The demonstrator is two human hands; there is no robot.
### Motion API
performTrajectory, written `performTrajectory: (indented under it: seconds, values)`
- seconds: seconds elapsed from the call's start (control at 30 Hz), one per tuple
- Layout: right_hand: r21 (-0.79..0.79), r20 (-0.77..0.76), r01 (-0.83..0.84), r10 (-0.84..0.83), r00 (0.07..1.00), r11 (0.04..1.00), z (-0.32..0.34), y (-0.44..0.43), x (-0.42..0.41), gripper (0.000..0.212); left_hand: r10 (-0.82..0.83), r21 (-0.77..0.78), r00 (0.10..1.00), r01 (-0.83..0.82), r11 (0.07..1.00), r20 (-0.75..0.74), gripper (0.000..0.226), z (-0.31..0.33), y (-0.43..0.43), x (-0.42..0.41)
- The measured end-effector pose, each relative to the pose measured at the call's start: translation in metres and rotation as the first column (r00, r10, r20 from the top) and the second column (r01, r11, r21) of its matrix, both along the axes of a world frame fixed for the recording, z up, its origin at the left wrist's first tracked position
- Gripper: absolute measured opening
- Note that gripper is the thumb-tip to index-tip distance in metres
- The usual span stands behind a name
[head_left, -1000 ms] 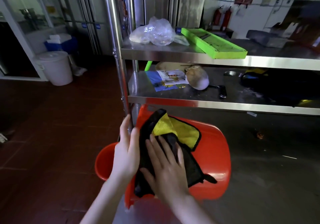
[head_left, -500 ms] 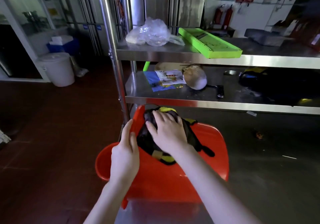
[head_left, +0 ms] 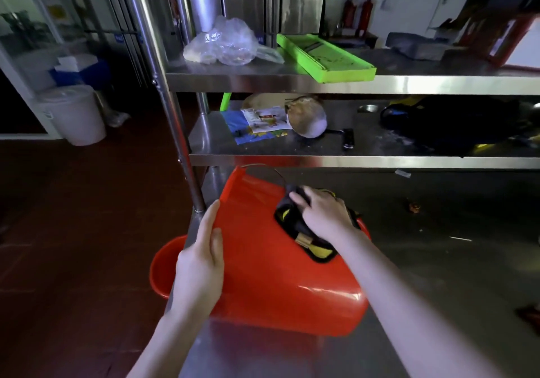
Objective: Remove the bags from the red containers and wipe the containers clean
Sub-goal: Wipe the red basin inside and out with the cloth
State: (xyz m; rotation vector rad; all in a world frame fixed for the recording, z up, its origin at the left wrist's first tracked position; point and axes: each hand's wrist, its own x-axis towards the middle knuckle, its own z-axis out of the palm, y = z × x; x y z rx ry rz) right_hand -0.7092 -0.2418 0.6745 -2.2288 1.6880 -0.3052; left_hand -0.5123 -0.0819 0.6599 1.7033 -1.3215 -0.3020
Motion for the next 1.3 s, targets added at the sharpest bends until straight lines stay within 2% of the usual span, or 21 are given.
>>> performTrajectory:
  seconds: [0.03, 0.17, 0.27, 0.33, 0.4, 0.47, 0.57, 0.63, 0.73, 0.83, 0.93, 1.03, 1.1, 1.2, 1.3]
  values:
    - [-0.009, 0.01, -0.012, 0.012, 1.0, 1.0, -0.003, 0.002, -0.006, 0.057, 0.017, 0.006, 1.0, -0.017, 1.0, 0.023, 0.048, 0.001, -0.001, -0.001]
    - [-0.372, -0.048, -0.106, 0.095, 0.994, 0.922, -0.035, 0.069, -0.034, 0.062, 0.034, 0.018, 0.997, -0.035, 0.999, 0.068, 0.046, 0.006, -0.007, 0.0]
    - [-0.443, -0.09, -0.205, 0.184, 0.979, 0.873, -0.069, 0.123, -0.058, 0.069, 0.03, 0.005, 0.999, -0.031, 1.0, 0.045, 0.044, 0.007, -0.01, 0.001]
    - [-0.477, -0.091, -0.223, 0.204, 0.975, 0.85, -0.078, 0.129, -0.068, 0.071, 0.009, -0.018, 1.0, -0.009, 1.0, 0.025, 0.044, 0.005, -0.008, 0.0]
    - [-0.465, -0.074, -0.159, 0.14, 0.987, 0.871, -0.069, 0.111, -0.071, 0.068, 0.004, -0.038, 1.0, -0.004, 0.999, 0.005, 0.044, -0.001, -0.002, -0.001]
    - [-0.427, -0.001, 0.002, -0.003, 1.0, 0.904, -0.049, 0.079, -0.069, 0.064, -0.017, -0.06, 1.0, 0.017, 0.998, -0.007, 0.045, -0.009, 0.007, -0.003]
    - [-0.127, 0.02, 0.162, -0.161, 0.987, 0.979, -0.02, 0.036, -0.057, 0.055, -0.01, -0.068, 1.0, 0.009, 0.998, -0.017, 0.046, -0.02, 0.024, -0.007]
    - [-0.033, -0.02, 0.171, -0.171, 0.985, 0.985, -0.013, 0.028, -0.035, 0.053, 0.003, -0.064, 1.0, -0.004, 0.998, -0.015, 0.047, -0.024, 0.031, -0.008]
    - [-0.185, 0.004, 0.026, -0.026, 1.0, 0.982, -0.006, 0.051, 0.022, 0.059, -0.004, -0.067, 1.0, 0.002, 0.998, -0.023, 0.049, -0.027, 0.034, -0.011]
    - [-0.372, 0.006, -0.158, 0.172, 0.985, 0.915, 0.002, 0.088, 0.075, 0.068, 0.007, -0.069, 1.0, -0.008, 0.998, -0.019, 0.05, -0.029, 0.038, -0.009]
    - [-0.409, -0.01, -0.221, 0.237, 0.971, 0.885, 0.005, 0.094, 0.076, 0.071, 0.027, -0.07, 0.998, -0.031, 0.997, -0.058, 0.046, -0.027, 0.042, -0.004]
    - [-0.364, 0.0, -0.088, 0.095, 0.995, 0.927, -0.01, 0.072, 0.022, 0.07, 0.033, -0.079, 0.998, -0.038, 0.996, -0.057, 0.043, -0.027, 0.042, -0.004]
    - [-0.196, 0.0, 0.056, -0.057, 0.998, 0.979, -0.019, 0.053, -0.026, 0.065, 0.031, -0.089, 0.996, -0.038, 0.995, -0.083, 0.046, -0.027, 0.041, -0.006]
    - [-0.011, -0.014, 0.179, -0.179, 0.984, 0.984, -0.021, 0.042, -0.052, 0.055, 0.02, -0.109, 0.995, -0.032, 0.994, -0.101, 0.047, -0.03, 0.044, -0.005]
    - [-0.084, 0.012, 0.135, -0.134, 0.991, 0.987, -0.015, 0.052, -0.008, 0.055, 0.005, -0.119, 0.994, -0.018, 0.993, -0.106, 0.042, -0.038, 0.05, -0.002]
